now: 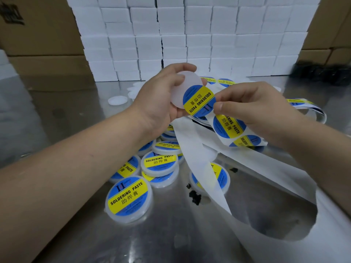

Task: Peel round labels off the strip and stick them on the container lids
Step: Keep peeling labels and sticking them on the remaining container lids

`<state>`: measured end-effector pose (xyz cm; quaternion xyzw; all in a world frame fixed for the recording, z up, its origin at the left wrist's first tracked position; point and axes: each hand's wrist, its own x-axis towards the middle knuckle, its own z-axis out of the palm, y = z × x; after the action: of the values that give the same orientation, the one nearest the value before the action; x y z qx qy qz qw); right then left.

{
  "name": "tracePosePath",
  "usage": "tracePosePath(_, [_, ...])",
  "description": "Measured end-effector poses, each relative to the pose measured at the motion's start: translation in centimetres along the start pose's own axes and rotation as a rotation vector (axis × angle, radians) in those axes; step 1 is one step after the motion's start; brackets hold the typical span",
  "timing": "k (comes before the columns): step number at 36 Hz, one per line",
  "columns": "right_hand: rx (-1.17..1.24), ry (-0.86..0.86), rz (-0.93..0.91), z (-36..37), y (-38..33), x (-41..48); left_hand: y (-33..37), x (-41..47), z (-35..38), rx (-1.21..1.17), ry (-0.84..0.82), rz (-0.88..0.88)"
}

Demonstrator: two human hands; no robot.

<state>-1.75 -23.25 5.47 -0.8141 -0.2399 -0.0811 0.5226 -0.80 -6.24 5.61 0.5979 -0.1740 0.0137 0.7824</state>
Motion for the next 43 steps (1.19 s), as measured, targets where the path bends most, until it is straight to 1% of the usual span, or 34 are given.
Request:
tracePosePath(2, [0.006, -0.026, -0.005, 0.0, 0.0, 0.0, 0.0, -0.1, 0.1, -0.081, -0.032, -0.045])
tracePosePath(4, [0.013, -0.058, -0.016, -0.1, 0.0, -0.1, 0.0, -0.2, 0.2, -0.095, -0.055, -0.064])
tracePosePath(8, [0.024, -0.094, -0.041, -0.1, 0.2, -0.1, -0.4, -0.4, 0.3, 0.002, -0.085, -0.052])
tracePosePath(15, [0.085, -0.129, -0.035, 0.0, 0.5, 0.0, -0.9, -0.5, 0.4, 0.191, -0.091, 0.044])
tracePosePath(21, [0.101, -0.099, -0.013, 0.0, 0.4, 0.0, -1.1, -0.6, 0.3, 0.260, -0.090, 0.081])
tracePosePath(29, [0.093, -0.066, -0.013, 0.1, 0.4, 0.0, -1.1, -0.7, 0.2, 0.274, -0.098, 0.089])
tracePosePath(43, [0.050, -0.064, -0.011, 0.1, 0.2, 0.0, -1.0, -0.8, 0.3, 0.316, -0.092, 0.101])
